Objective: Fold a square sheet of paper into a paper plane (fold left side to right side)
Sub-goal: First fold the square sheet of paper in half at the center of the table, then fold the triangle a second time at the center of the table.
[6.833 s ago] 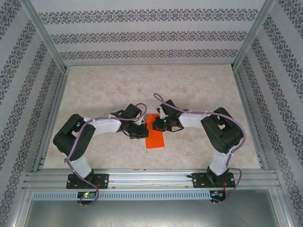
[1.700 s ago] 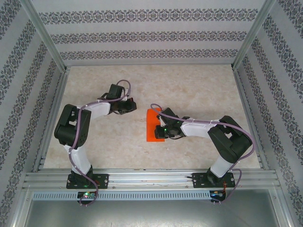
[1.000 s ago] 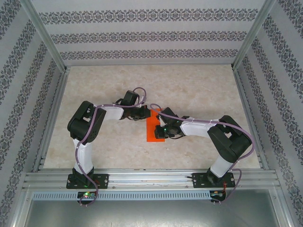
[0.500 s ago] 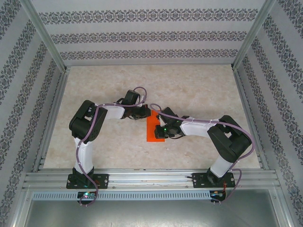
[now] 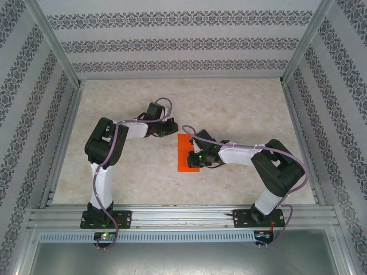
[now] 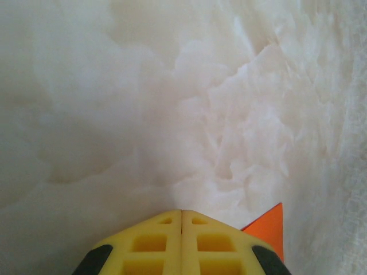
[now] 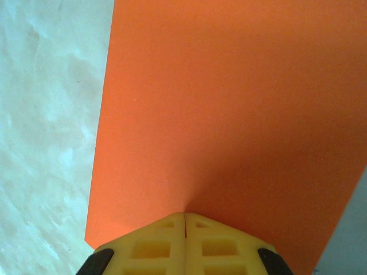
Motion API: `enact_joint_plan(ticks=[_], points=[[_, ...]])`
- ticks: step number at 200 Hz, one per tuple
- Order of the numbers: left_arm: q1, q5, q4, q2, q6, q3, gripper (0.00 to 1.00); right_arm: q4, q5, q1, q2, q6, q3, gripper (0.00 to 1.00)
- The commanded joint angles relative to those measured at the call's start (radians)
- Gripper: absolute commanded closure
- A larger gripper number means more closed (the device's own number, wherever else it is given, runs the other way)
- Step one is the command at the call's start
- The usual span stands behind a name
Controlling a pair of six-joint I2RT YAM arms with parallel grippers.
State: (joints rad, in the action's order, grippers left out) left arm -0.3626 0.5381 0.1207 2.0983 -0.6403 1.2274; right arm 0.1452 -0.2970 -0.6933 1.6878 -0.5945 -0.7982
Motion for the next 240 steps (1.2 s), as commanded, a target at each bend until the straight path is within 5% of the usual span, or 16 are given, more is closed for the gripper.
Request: enact_joint_plan(ticks=[1, 63, 110, 240], points=[[0.033, -0.094, 0.015, 0.034, 0.007, 0.002, 1.0, 0.223, 0.03, 0.002, 0.08, 0.015, 0.083, 1.0], [0.025, -0.048, 0.043, -0.201, 0.015, -0.141, 1.0, 0.184, -0.007, 0.002, 0.049, -0.008, 0.074, 1.0], [-0.068, 0.02, 0.02, -0.364, -0.048, -0.3, 1.0, 0.166, -0.01, 0.0, 0.05, -0.014, 0.072, 1.0], [-0.17, -0.007, -0.047, -0.243, -0.089, -0.347, 1.0, 0.154, -0.034, -0.006, 0.01, -0.027, 0.049, 0.96]])
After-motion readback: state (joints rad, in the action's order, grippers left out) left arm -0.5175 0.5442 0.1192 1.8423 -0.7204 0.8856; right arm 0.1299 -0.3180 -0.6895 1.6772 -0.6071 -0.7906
